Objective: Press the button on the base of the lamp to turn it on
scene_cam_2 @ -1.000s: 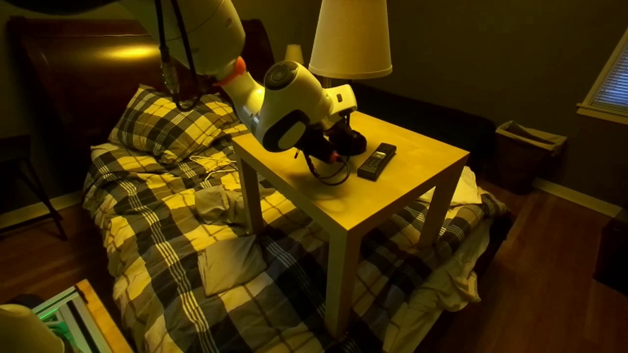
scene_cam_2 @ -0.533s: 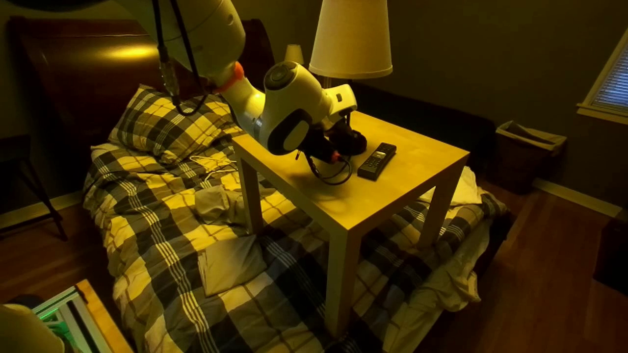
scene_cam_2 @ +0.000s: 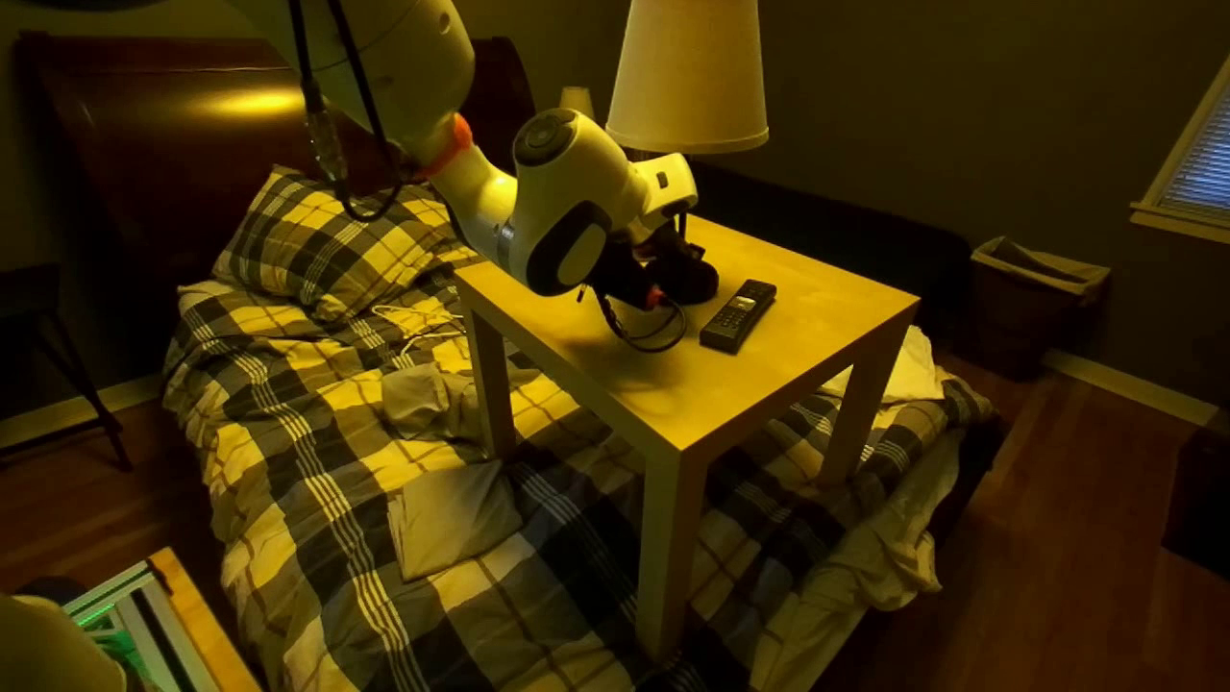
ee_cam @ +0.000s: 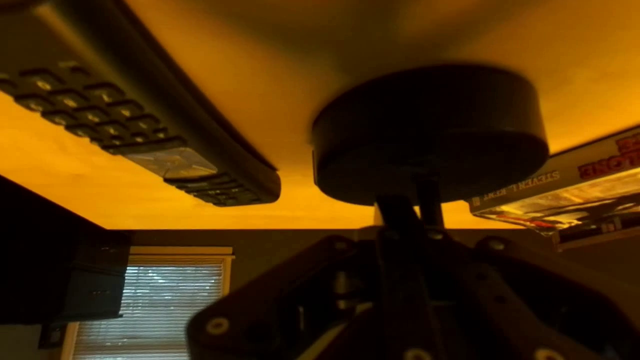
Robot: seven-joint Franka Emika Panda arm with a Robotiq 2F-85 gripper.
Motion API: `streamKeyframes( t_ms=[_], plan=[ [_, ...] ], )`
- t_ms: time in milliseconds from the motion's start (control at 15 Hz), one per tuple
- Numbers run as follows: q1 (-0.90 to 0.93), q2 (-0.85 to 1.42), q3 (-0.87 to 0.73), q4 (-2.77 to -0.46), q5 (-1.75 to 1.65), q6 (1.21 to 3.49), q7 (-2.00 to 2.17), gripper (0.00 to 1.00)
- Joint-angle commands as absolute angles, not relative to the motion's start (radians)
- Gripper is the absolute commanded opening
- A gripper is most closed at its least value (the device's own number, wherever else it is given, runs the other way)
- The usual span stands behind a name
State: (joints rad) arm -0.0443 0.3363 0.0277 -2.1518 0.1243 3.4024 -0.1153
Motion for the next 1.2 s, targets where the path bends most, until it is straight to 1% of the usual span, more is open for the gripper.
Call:
streamKeyframes(
  t_ms=[0,600,800,1133],
  plan=[
    [-0.026,0.291,0.006,-2.173,0.091,3.358,-0.068,0.00],
    [-0.025,0.242,0.001,-2.179,0.078,3.186,-0.058,0.00],
    [-0.038,0.242,0.036,-2.179,0.122,3.183,-0.087,0.00],
    [-0.039,0.260,0.053,-2.175,0.123,3.211,-0.087,0.00]
  ],
)
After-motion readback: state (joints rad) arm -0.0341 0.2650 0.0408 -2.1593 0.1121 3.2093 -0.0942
